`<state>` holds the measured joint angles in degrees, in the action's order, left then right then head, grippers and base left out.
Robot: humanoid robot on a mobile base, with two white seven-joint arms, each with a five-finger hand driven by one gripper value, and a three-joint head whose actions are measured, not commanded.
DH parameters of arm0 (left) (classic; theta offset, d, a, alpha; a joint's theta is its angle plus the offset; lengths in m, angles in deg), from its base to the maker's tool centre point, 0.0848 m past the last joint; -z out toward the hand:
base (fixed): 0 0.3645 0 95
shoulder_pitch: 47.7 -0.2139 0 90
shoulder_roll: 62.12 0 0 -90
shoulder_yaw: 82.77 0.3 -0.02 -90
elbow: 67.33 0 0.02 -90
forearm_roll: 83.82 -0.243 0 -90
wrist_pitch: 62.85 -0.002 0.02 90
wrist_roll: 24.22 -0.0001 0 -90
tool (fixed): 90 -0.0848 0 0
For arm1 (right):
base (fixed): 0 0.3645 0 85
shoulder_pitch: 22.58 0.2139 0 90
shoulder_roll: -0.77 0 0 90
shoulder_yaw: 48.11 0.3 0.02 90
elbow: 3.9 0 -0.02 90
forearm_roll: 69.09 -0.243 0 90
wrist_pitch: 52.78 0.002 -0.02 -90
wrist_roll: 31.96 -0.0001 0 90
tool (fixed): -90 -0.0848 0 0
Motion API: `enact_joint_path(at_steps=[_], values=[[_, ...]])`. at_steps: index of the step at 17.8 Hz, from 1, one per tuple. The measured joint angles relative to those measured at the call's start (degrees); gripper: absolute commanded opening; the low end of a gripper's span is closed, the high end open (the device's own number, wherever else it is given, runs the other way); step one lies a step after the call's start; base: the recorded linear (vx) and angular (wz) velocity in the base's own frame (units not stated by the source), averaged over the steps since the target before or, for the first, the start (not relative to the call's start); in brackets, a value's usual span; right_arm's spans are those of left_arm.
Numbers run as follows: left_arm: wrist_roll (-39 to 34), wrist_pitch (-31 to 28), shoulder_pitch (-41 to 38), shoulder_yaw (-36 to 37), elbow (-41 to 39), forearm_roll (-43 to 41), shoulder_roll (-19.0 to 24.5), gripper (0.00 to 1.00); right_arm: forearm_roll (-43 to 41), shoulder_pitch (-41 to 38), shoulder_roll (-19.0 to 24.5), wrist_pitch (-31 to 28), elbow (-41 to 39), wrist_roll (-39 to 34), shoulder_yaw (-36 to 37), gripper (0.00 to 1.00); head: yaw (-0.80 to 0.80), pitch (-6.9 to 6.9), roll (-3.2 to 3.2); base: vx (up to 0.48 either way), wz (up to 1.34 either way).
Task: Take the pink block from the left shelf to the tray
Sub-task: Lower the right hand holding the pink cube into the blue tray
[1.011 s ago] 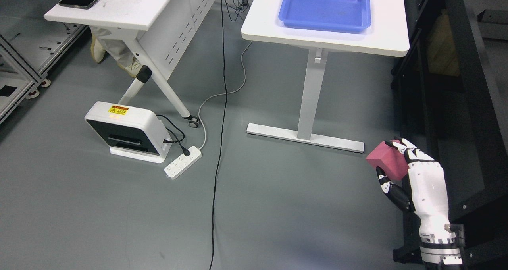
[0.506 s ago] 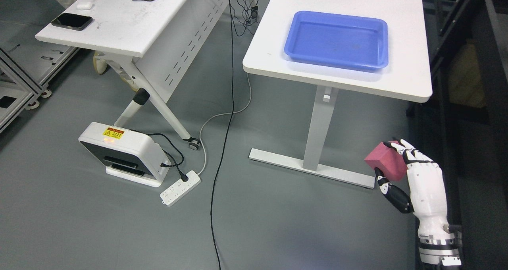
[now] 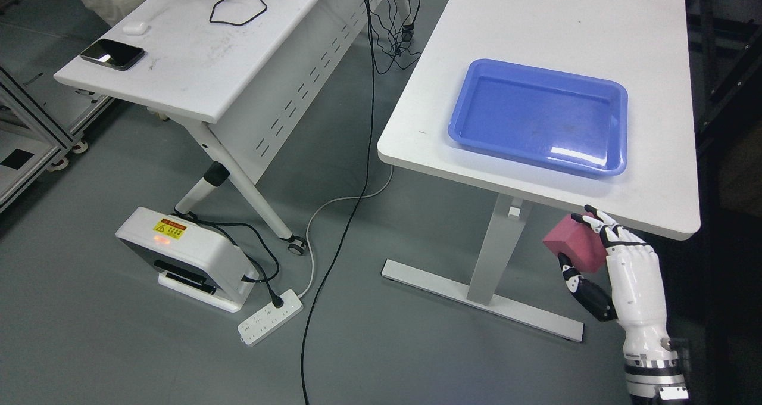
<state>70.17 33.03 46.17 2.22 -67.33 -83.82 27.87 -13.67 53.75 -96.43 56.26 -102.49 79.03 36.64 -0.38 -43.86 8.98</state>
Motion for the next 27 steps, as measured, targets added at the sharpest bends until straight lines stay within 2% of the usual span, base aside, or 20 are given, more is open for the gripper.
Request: enact_joint_path(at_steps=[9,19,20,21,23,27], values=[[0.00,0.00,0.00,0.00,0.00,0.00,0.00,1.00,-0.04,0.15,0.20,0.00,-0.02,-0.03,-0.13,0.03,0.00,0.00,0.00,0.291,-0.03],[0.00,0.00,0.02,0.00,0.00,0.00,0.00,1.00,-0.05,0.57,0.23,0.08,-0.02,-0.19,-0.50,0.03,0.00,0.00,0.00,0.173,0.02],[0.00,0.00,0.02,0.00,0.00,0.00,0.00,1.00,-0.05,0.59,0.23,0.09,-0.02,-0.21,-0.63,0.09,0.00,-0.01,0.00,0.092,0.00],[0.00,0.00,0.02,0.00,0.00,0.00,0.00,1.00,-0.05,0.60,0.23,0.09,-0.02,-0.23,-0.76,0.18,0.00,-0.01,0.00,0.092,0.00],[0.00,0.00,0.02,0.00,0.00,0.00,0.00,1.00,-0.05,0.64,0.24,0.09,-0.02,-0.25,-0.93,0.43,0.00,-0.01,0.00,0.086,0.00],[0.00,0.00,0.02,0.00,0.00,0.00,0.00,1.00,-0.09,0.67,0.34,0.10,-0.02,-0.30,-1.20,0.68,0.00,-0.01,0.00,0.049,0.00]])
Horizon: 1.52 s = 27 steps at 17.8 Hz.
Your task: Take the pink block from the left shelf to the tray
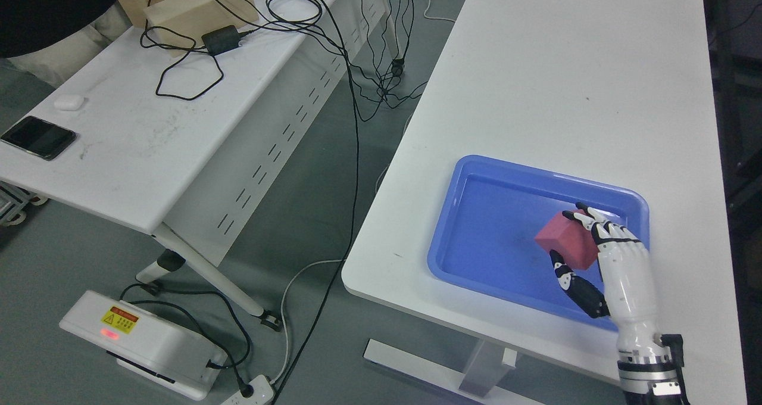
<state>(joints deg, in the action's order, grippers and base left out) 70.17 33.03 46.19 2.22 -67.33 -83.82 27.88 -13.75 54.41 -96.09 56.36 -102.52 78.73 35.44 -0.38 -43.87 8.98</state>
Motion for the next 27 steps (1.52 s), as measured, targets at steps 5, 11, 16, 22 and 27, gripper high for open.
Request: enact_joint_path(at_steps=[5,11,16,22,27], values=[[0.00,0.00,0.00,0.00,0.00,0.00,0.00,1.00,-1.97,0.00,0.42,0.09,0.00,-0.06,-0.21,0.82,0.00,0.00,0.00,0.007,0.00],[0.00,0.00,-0.01,0.00,0.00,0.00,0.00,1.00,-6.07,0.00,0.78,-1.00,0.00,-0.77,-0.27,0.99,0.00,0.00,0.00,0.000,0.00],[0.00,0.00,-0.02,0.00,0.00,0.00,0.00,1.00,-13.56,0.03,0.60,-1.19,0.00,-6.33,-0.11,1.00,0.00,0.00,0.00,0.000,0.00],[0.00,0.00,-0.02,0.00,0.00,0.00,0.00,1.00,-22.79,-0.16,0.36,-3.49,0.02,-15.33,1.40,1.00,0.00,0.00,0.00,0.000,0.00],[0.00,0.00,-0.02,0.00,0.00,0.00,0.00,1.00,-30.26,-0.44,0.26,-4.28,0.02,-17.49,3.33,1.00,0.00,0.00,0.00,-0.040,-0.03]])
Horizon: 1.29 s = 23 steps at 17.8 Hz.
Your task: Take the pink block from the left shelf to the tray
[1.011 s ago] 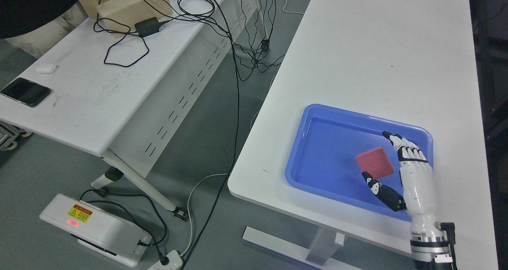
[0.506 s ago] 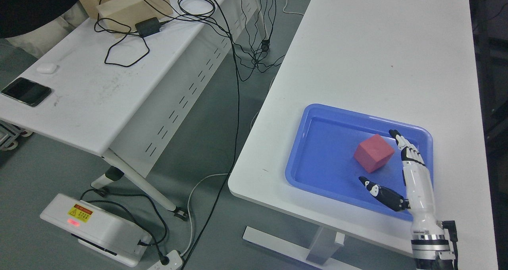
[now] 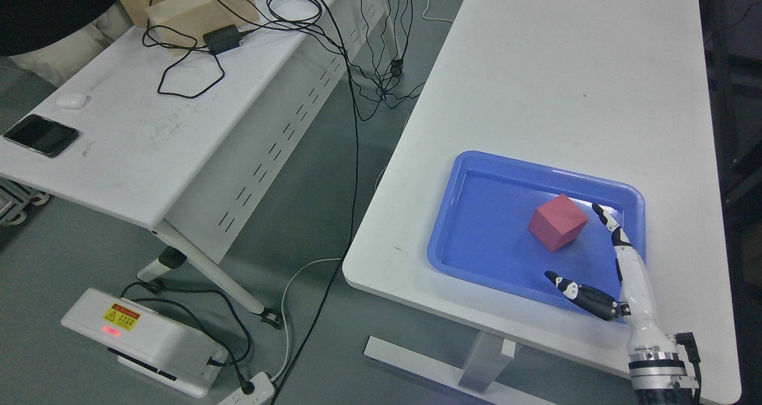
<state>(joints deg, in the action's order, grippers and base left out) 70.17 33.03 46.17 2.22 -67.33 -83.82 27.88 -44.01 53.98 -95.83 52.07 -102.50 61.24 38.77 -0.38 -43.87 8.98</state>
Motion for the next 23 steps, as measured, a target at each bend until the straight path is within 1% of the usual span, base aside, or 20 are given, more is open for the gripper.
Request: enact_joint_path(at_steps=[4,9,12,17,21,23], values=[[0.00,0.00,0.00,0.00,0.00,0.00,0.00,1.00,-6.42,-0.39,-0.03,-0.42,0.01,-0.36,1.04,1.00,0.00,0.00,0.00,-0.113,-0.02],[0.00,0.00,0.00,0.00,0.00,0.00,0.00,1.00,-15.08,-0.63,0.24,-3.55,0.03,-0.36,1.93,1.00,0.00,0.00,0.00,-0.175,0.04],[0.00,0.00,-0.02,0.00,0.00,0.00,0.00,1.00,-19.32,-0.62,0.44,-4.36,0.05,-0.41,2.21,1.00,0.00,0.00,0.00,-0.200,0.11],[0.00,0.00,0.00,0.00,0.00,0.00,0.00,1.00,-23.03,-0.46,0.66,-4.64,0.12,-2.25,2.59,1.00,0.00,0.00,0.00,-0.182,-0.25],[0.00,0.00,0.00,0.00,0.00,0.00,0.00,1.00,-24.17,-0.27,0.99,-5.06,0.16,-2.34,2.78,1.00,0.00,0.00,0.00,-0.183,-0.30],[0.00,0.00,0.00,0.00,0.00,0.00,0.00,1.00,-24.51,0.07,1.87,-5.48,0.20,-2.56,2.85,1.00,0.00,0.00,0.00,-0.191,-0.03]])
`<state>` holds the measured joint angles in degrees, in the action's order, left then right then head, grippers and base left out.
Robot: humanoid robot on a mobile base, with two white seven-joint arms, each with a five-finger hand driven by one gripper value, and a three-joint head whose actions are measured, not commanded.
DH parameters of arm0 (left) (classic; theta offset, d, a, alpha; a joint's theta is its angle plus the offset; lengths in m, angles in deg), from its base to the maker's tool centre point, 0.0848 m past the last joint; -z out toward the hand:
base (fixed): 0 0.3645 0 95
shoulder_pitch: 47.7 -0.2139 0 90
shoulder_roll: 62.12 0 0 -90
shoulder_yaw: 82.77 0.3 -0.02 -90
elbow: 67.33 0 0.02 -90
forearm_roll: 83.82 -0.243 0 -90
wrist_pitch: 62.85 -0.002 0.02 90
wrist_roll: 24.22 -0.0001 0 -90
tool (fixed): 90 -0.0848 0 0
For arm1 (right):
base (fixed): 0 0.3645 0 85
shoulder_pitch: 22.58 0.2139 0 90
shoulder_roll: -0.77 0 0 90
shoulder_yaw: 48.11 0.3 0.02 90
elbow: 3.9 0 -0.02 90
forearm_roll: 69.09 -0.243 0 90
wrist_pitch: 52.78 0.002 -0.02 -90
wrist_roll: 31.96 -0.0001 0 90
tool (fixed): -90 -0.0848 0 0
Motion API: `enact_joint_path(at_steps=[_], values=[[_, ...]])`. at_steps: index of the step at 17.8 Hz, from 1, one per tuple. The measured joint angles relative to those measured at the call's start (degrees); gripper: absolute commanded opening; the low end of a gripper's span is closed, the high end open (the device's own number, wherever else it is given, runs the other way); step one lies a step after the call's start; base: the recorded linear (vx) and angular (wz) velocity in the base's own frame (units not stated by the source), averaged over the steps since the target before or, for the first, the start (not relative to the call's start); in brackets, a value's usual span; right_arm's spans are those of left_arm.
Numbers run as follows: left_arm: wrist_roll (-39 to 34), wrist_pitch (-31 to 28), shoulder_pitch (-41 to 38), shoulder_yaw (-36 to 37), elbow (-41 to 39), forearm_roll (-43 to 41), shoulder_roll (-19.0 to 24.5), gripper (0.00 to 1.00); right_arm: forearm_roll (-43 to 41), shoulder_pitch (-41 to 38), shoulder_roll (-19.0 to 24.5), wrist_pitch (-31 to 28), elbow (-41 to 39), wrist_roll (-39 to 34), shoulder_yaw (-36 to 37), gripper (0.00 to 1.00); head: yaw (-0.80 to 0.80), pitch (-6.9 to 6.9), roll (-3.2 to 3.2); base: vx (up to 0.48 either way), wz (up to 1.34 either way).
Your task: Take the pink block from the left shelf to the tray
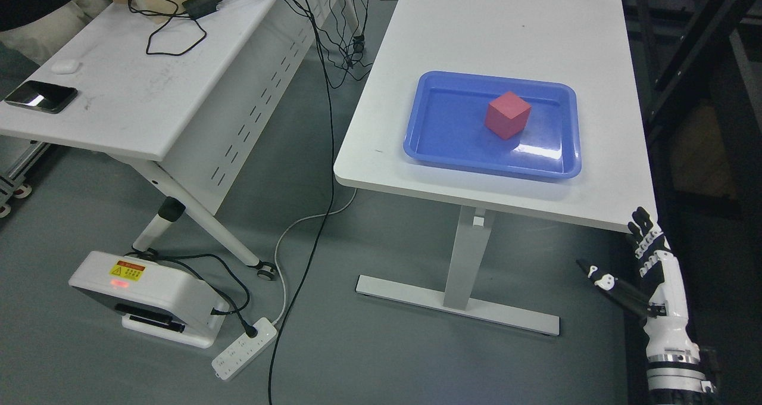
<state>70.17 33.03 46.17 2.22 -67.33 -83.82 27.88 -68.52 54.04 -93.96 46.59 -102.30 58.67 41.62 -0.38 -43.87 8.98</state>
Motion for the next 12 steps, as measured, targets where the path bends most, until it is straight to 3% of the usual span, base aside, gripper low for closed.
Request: enact_joint_path(at_steps=[12], values=[[0.00,0.00,0.00,0.00,0.00,0.00,0.00,1.00,-0.53,2.20,3.45,-3.38,0.05,1.00,-1.08,1.00,0.00,0.00,0.00,-0.083,0.01]])
